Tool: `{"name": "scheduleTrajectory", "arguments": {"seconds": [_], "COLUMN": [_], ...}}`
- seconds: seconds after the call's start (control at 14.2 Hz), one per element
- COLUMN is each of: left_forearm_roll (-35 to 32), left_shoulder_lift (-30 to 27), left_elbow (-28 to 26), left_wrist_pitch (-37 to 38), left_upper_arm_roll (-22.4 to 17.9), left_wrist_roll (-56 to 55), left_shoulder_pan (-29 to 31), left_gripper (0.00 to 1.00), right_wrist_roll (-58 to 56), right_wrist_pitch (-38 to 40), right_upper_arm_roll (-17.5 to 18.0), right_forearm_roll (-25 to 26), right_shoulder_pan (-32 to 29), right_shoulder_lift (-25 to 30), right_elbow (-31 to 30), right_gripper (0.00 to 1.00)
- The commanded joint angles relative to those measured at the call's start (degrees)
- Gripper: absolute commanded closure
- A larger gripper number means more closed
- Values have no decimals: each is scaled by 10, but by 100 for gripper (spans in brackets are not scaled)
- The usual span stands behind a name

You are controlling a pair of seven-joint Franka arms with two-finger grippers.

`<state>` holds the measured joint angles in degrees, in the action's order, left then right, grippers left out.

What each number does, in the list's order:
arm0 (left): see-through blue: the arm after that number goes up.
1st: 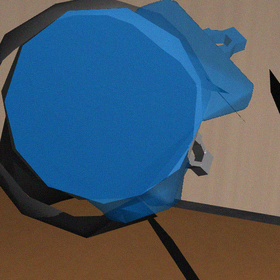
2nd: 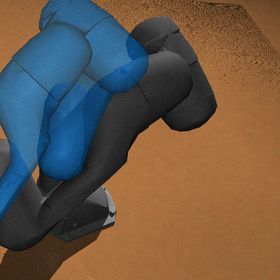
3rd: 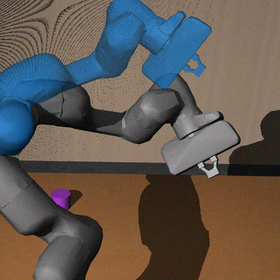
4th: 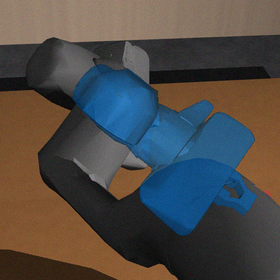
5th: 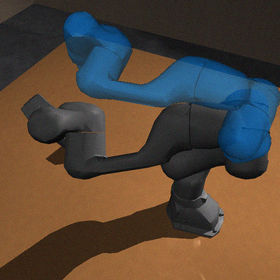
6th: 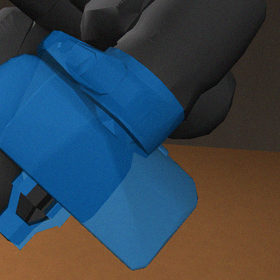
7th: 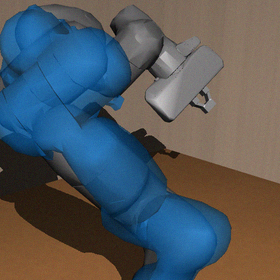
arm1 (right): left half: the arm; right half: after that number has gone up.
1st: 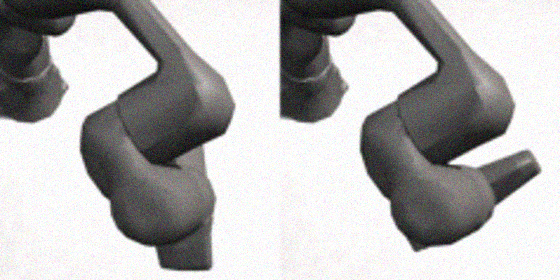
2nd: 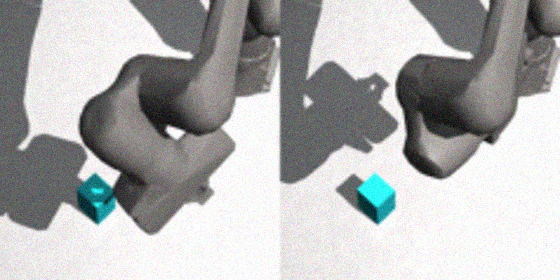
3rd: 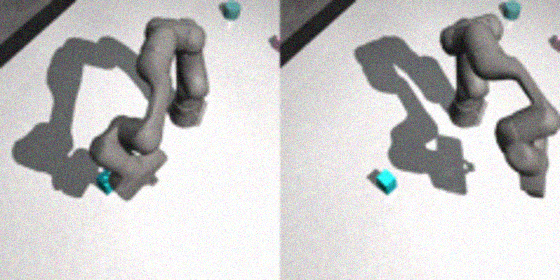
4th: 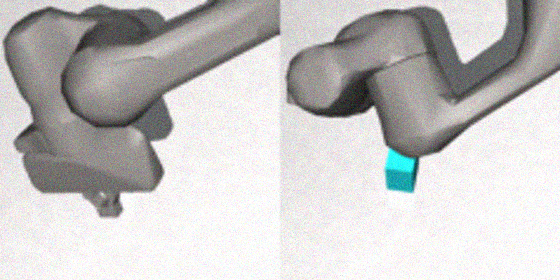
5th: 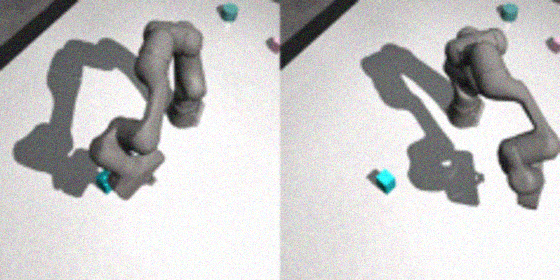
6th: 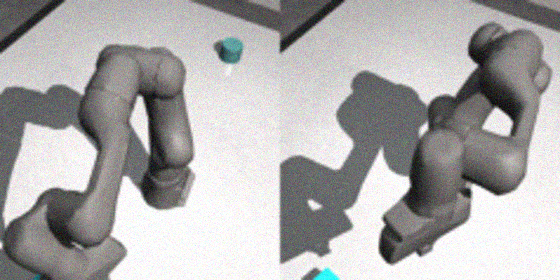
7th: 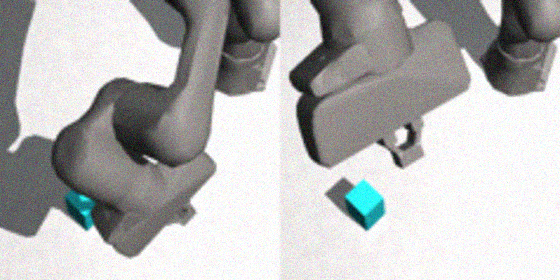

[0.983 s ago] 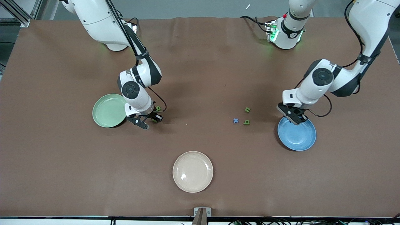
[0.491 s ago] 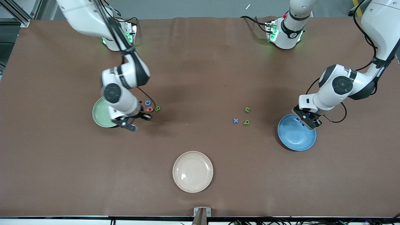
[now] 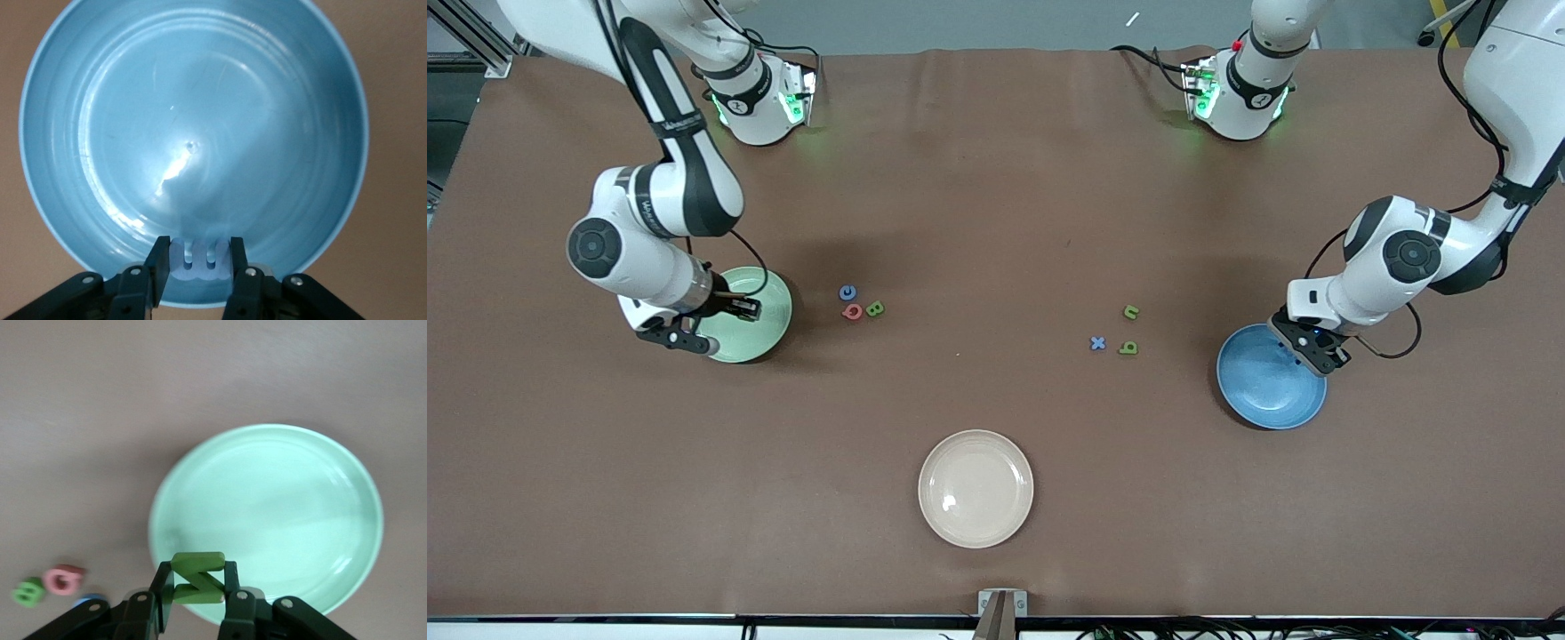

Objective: Sort upper and lower case letters into plates
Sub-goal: 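Release the E on the blue plate while the right gripper drops M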

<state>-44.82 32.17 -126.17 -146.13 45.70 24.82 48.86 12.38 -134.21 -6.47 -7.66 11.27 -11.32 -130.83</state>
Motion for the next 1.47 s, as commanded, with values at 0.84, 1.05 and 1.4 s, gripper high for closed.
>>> {"name": "scheduleTrajectory", "arguments": {"seconds": [0.84, 1.05, 1.4], "left_forearm_roll": [55, 63, 63], "left_shoulder_lift": [-7, -7, -1], "left_elbow": [18, 20, 21], "left_wrist_pitch": [33, 63, 70], "left_upper_arm_roll": [45, 98, 149], "left_wrist_roll": [-25, -131, -326], "left_shoulder_pan": [3, 3, -50], "left_gripper": [0, 0, 0], "right_wrist_roll": [-28, -17, 102], "right_wrist_pitch": [-106, -45, -32], "right_upper_arm_roll": [10, 12, 14], "right_forearm_roll": [-3, -3, -4], "right_shoulder_pan": [-33, -20, 50], "right_shoulder_lift": [-12, -3, -10], "right_elbow": [-100, -45, -1], "right_gripper": [0, 0, 0]}}
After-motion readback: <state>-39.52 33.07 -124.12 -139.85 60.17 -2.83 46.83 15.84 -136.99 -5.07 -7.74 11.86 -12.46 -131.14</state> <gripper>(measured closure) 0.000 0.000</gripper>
